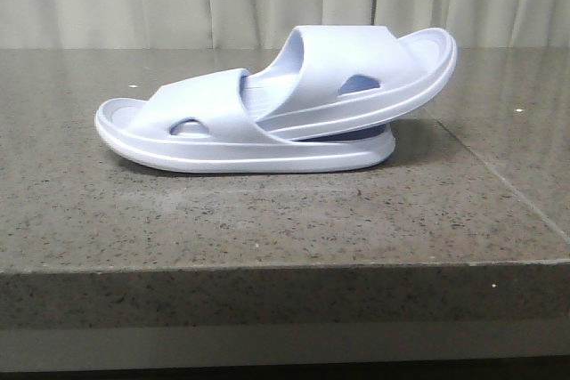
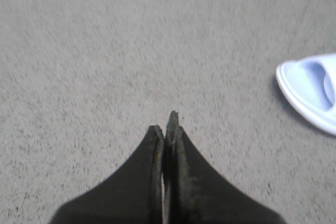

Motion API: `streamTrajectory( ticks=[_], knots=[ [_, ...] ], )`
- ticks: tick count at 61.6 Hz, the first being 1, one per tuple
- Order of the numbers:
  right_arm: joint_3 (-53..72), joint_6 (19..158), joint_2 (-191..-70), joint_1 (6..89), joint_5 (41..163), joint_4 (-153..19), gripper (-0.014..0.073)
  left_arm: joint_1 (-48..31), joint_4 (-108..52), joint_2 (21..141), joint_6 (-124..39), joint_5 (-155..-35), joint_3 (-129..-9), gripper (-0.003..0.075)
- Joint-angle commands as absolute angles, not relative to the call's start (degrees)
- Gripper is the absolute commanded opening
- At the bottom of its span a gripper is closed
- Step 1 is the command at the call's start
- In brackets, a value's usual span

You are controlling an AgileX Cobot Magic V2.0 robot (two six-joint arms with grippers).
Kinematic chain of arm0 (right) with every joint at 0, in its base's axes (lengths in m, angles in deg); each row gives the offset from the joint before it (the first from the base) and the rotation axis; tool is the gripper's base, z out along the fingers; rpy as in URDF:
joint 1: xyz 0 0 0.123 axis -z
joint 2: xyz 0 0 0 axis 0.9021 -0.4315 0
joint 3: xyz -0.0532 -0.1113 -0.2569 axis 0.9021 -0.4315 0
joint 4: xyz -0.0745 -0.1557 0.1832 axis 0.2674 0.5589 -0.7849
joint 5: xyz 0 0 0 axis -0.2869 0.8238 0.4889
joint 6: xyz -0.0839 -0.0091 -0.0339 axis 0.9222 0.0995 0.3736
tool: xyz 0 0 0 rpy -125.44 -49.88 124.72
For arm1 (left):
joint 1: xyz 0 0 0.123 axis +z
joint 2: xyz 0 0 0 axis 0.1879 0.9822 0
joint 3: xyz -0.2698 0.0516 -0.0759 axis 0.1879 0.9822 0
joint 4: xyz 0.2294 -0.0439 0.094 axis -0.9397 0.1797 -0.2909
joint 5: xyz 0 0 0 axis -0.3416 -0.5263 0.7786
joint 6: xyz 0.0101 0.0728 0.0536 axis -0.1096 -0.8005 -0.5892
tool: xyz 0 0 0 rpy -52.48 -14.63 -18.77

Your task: Insert blue slippers together front up

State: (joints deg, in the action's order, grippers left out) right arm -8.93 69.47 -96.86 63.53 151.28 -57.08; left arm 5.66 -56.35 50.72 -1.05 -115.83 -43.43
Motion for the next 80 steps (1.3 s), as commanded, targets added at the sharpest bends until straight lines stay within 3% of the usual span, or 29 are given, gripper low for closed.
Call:
streamTrajectory(
  ticks=[1,18,38,80],
  knots=[
    [-7.6,69.4,-97.1,63.4,147.6,-57.2,-0.0067,6.3,-55.3,46.0,-0.9,-104.0,-39.0,-0.0020],
    [-7.6,69.4,-97.1,63.4,147.6,-57.2,-0.0067,6.7,-46.7,29.7,-0.9,-86.9,-21.5,-0.0020],
    [-7.6,69.4,-97.1,63.4,147.6,-57.2,-0.0067,7.0,-45.8,22.0,-0.9,-75.4,-10.7,-0.0020],
    [-7.6,69.4,-97.1,63.4,147.8,-57.2,-0.0067,7.0,-49.8,22.1,-0.9,-76.7,-10.8,-0.0020]
  ],
)
